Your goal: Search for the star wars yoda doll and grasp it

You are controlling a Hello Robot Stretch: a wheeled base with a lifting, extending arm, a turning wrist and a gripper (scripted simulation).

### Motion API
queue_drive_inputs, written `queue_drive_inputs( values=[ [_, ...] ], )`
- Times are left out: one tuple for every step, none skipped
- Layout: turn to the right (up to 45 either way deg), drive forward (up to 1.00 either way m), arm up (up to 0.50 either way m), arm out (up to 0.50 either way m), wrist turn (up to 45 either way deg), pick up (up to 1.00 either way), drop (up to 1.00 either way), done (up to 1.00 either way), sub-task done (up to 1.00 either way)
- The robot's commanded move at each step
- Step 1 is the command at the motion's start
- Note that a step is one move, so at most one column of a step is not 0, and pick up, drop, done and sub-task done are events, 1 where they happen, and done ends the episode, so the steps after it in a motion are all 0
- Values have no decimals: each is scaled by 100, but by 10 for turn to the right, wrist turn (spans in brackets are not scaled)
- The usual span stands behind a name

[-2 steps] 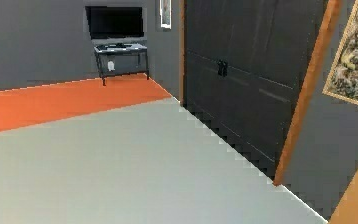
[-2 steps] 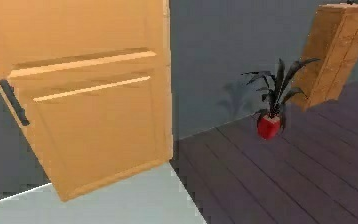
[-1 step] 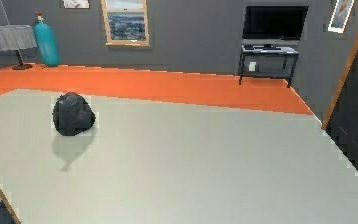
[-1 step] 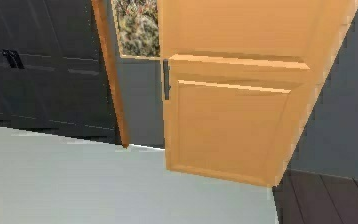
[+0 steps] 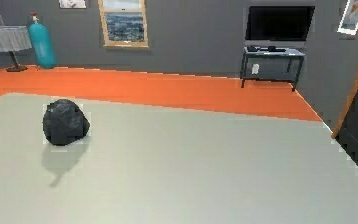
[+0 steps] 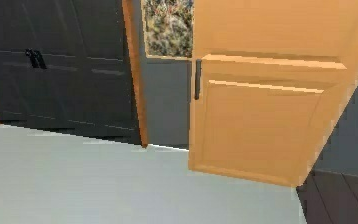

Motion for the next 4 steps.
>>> queue_drive_inputs(
  values=[
    [450, 0, 0, 0, 0, 0, 0, 0, 0],
    [150, 0, 0, 0, 0, 0, 0, 0, 0],
    [0, 45, 0, 0, 0, 0, 0, 0, 0],
    [-450, 0, 0, 0, 0, 0, 0, 0, 0]
  ],
)
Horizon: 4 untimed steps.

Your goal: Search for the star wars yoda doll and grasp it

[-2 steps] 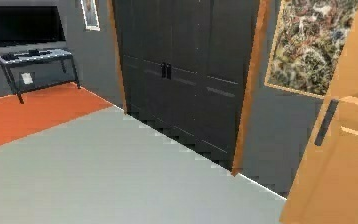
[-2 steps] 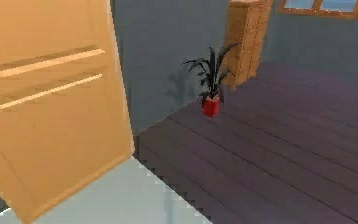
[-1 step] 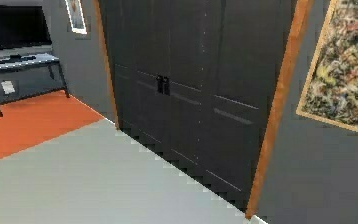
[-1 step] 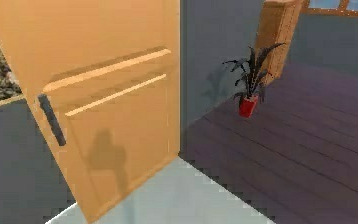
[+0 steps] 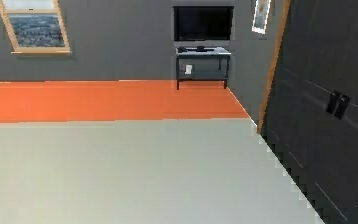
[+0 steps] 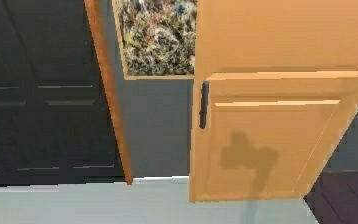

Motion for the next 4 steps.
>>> queue_drive_inputs(
  values=[
    [-450, 0, 0, 0, 0, 0, 0, 0, 0],
    [-30, 0, 0, 0, 0, 0, 0, 0, 0],
    [0, 65, 0, 0, 0, 0, 0, 0, 0],
    [-420, 0, 0, 0, 0, 0, 0, 0, 0]
  ],
)
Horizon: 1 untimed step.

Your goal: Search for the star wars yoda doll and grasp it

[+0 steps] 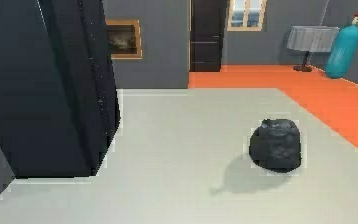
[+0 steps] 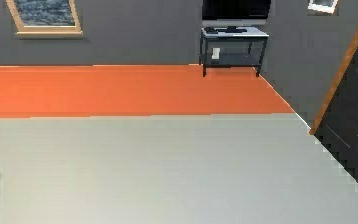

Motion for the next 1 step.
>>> queue_drive_inputs(
  values=[
    [0, 100, 0, 0, 0, 0, 0, 0, 0]
  ],
)
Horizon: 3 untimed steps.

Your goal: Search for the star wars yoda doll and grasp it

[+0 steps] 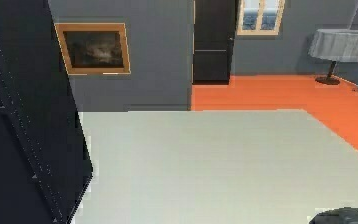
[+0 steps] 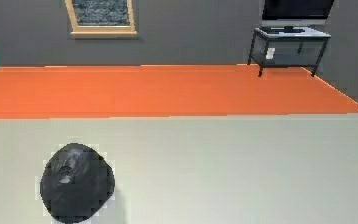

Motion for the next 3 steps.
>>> queue_drive_inputs(
  values=[
    [0, 85, 0, 0, 0, 0, 0, 0, 0],
    [240, 0, 0, 0, 0, 0, 0, 0, 0],
    [0, 100, 0, 0, 0, 0, 0, 0, 0]
  ],
)
